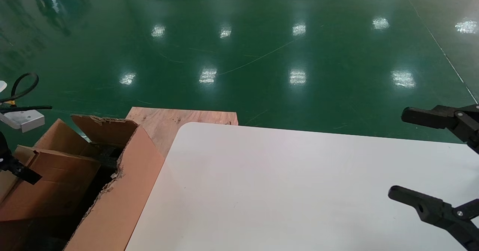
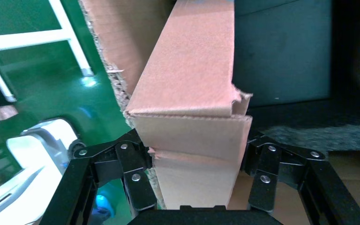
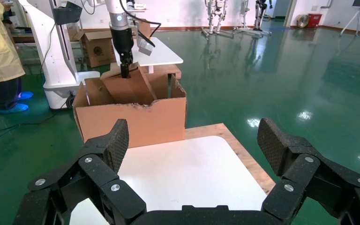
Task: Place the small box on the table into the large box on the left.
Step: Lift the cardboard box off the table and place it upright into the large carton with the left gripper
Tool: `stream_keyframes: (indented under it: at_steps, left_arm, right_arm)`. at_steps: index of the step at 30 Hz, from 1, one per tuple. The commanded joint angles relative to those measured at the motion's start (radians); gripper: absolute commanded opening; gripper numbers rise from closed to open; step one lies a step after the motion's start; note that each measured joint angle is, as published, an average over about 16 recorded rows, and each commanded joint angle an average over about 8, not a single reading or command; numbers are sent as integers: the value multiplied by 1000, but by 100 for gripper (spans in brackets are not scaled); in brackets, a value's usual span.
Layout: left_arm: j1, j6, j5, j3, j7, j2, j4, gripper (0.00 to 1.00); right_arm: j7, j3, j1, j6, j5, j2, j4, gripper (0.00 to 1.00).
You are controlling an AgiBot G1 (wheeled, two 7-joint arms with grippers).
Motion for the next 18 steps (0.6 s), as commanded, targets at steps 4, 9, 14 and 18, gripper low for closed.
stream_keyframes:
  at_steps: [4,9,14,18]
  left_arm:
    - [-14,46,-22,-7,19,14,33,0]
    - [-2,64,-19,3,15,16,55,0]
    - [19,62,-6,15,3,18,95,0]
    - [39,61,-2,23,-9,20,128,0]
  right_arm:
    - [0,0,0,0,0,0,0,100]
    - [0,0,0,0,0,0,0,100]
    - [0,0,0,0,0,0,0,100]
    - [0,0,0,0,0,0,0,100]
